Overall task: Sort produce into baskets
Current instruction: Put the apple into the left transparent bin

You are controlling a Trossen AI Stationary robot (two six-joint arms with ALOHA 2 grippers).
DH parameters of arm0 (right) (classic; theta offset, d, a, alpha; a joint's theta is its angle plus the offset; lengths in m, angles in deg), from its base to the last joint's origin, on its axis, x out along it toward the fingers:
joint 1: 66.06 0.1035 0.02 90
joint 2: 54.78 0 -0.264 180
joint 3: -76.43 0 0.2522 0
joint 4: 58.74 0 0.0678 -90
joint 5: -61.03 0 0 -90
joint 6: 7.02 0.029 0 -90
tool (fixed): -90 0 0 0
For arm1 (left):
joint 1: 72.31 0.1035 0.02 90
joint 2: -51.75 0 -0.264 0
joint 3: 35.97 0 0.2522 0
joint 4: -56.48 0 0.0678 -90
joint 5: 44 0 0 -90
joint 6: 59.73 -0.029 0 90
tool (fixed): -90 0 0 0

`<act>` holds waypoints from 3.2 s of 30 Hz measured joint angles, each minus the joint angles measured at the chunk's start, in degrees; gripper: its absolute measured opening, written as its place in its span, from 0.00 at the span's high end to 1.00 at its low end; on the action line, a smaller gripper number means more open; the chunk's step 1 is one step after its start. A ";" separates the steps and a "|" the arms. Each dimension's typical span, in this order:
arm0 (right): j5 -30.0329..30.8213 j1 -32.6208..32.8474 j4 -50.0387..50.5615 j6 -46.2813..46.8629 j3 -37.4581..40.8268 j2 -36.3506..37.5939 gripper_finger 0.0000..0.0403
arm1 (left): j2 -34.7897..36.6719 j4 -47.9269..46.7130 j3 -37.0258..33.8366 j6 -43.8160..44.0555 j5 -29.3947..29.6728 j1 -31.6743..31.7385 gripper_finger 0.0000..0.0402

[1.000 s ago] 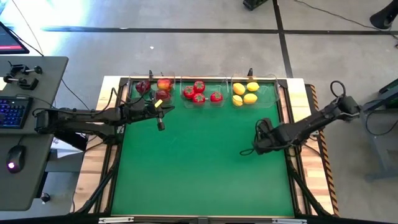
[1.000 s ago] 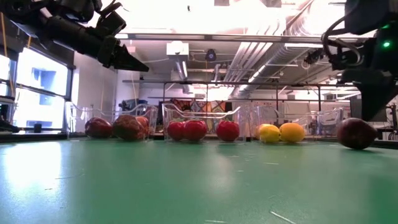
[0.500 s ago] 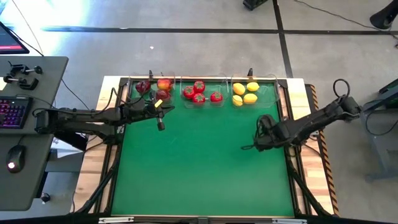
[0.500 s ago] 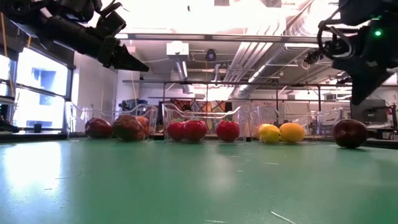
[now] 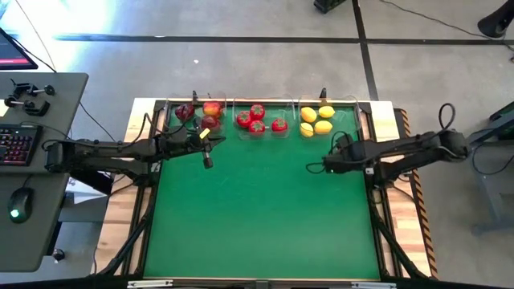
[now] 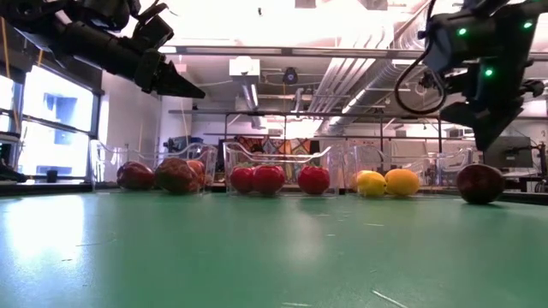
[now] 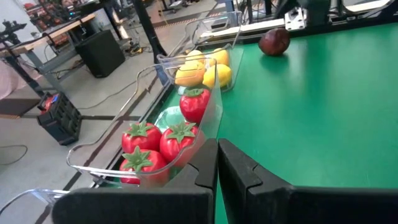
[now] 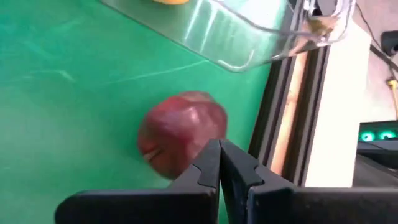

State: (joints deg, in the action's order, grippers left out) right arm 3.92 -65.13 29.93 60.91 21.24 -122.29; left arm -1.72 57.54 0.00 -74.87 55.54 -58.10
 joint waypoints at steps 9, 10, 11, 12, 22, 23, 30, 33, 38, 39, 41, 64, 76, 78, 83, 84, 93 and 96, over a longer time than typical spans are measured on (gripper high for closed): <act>-0.17 -8.66 -8.85 -12.17 0.07 -1.01 1.00 | -0.01 -0.01 0.01 -0.02 0.00 0.01 1.00; -0.14 -9.47 -8.88 -12.88 0.07 -1.59 1.00 | -0.01 -0.01 -0.01 -0.02 0.00 -0.01 1.00; -0.18 -10.29 -8.78 -13.93 0.07 -2.25 1.00 | -0.01 -0.01 -0.01 -0.02 0.00 0.01 1.00; -0.18 -11.07 -8.70 -14.48 0.07 -2.91 1.00 | -0.01 -0.03 0.01 -0.02 0.00 0.00 1.00; -2.48 -14.60 -9.81 -17.91 0.07 -7.47 1.00 | -0.01 -0.05 0.00 -0.42 0.00 -0.02 1.00; -2.93 -14.56 -10.22 -18.09 0.07 -7.66 1.00 | -0.01 -0.05 0.00 -0.42 0.00 0.01 1.00; -4.66 -10.52 -10.83 -16.14 0.04 -7.72 1.00 | -0.01 -0.08 0.01 -0.46 0.00 -0.02 1.00; -5.32 -7.04 -10.77 -13.17 0.04 -7.72 1.00 | 0.02 -0.08 0.01 -0.46 0.00 0.01 1.00; -5.32 0.63 -10.83 -5.72 0.02 -7.72 1.00 | -0.01 -0.08 0.01 -0.48 0.00 -0.02 1.00; -5.28 2.22 -10.87 -4.21 0.02 -7.72 1.00 | 0.01 -0.09 -0.02 -0.48 0.00 0.00 1.00; -5.39 5.34 -11.59 -1.83 0.02 -7.72 1.00 | -0.01 -0.09 0.00 -0.48 0.00 0.00 1.00; -22.70 15.78 -18.78 -10.35 -12.77 -7.76 0.75 | -0.01 -0.03 0.01 -0.07 0.00 0.00 1.00; -36.81 23.00 -6.48 2.22 -16.62 -7.76 0.44 | -0.01 -0.27 0.00 0.04 0.00 -0.01 1.00; -39.58 24.06 -7.25 3.07 -15.23 -7.76 0.42 | 0.01 -0.27 0.00 0.06 0.00 -0.01 1.00; -42.23 27.21 -10.49 2.14 -13.25 -7.78 0.41 | 0.01 -0.28 0.01 0.09 0.00 -0.01 1.00; -42.40 27.70 -10.74 2.55 -13.25 -7.78 0.41 | 0.01 -0.27 0.01 0.09 0.00 0.00 1.00; -42.85 32.35 -15.33 6.08 -13.25 -7.76 0.41 | 0.02 -0.28 0.00 0.09 0.00 0.00 1.00; -38.69 34.49 -16.30 5.78 -13.25 -7.76 0.41 | 0.02 -0.36 -0.01 0.09 0.00 -0.01 1.00</act>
State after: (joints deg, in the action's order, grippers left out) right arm -34.77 -30.63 13.63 66.70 7.99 -130.05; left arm -1.70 57.18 -0.01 -74.78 55.54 -58.11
